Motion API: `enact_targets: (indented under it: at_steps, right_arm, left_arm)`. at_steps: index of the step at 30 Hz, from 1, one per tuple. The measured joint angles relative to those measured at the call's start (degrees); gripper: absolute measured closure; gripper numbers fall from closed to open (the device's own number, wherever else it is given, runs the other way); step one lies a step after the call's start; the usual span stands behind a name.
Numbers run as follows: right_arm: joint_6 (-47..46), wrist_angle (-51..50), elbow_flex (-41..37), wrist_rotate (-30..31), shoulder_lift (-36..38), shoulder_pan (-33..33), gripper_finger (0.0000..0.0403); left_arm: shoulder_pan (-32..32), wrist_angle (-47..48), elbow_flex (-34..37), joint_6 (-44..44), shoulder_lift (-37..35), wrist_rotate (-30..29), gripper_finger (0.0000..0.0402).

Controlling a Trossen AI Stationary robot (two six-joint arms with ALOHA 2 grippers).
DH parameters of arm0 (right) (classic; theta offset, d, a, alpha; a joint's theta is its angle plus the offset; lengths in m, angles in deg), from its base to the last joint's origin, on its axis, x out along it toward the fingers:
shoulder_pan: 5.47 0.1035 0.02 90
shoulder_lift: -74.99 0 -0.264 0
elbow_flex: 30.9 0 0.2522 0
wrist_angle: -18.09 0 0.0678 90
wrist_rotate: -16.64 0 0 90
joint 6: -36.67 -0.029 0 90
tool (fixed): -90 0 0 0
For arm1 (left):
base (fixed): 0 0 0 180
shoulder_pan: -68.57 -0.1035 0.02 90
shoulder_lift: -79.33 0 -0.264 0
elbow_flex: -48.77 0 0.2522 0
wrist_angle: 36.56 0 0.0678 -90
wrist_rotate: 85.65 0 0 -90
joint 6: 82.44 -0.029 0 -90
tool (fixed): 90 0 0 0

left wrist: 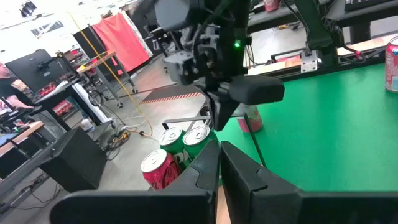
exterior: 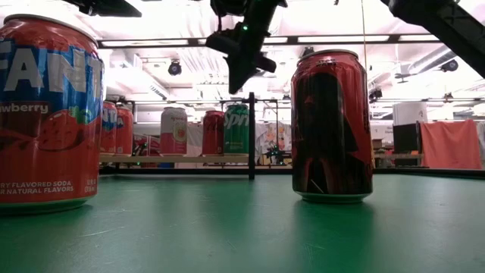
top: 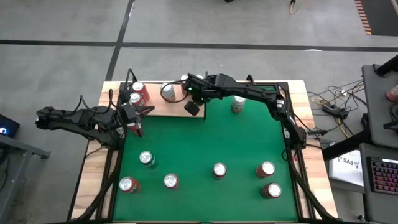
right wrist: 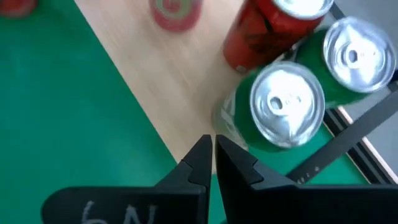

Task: Place canned beverage on shelf
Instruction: Put the green soda can on the shelf aligned with the other green soda can

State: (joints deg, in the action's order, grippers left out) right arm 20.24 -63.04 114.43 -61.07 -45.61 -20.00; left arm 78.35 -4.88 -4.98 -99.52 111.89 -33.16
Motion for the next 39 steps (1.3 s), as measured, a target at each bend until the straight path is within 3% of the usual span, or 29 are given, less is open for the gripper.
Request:
enact_targets:
  at_steps: [13,39]
  right_arm:
    - [-0.25,0.32,-0.94,6.8,-2.92,-0.37,0.039]
    - [2.14,2.07,-0.82,7.68,-3.17,-1.17,0.039]
  left_arm:
    - [0.0,0.09,0.0,-0.02,-0.02,0.0,0.0402]
    - [0.0,0.11,0.0,-0.02,-0.01,0.0,0.0402]
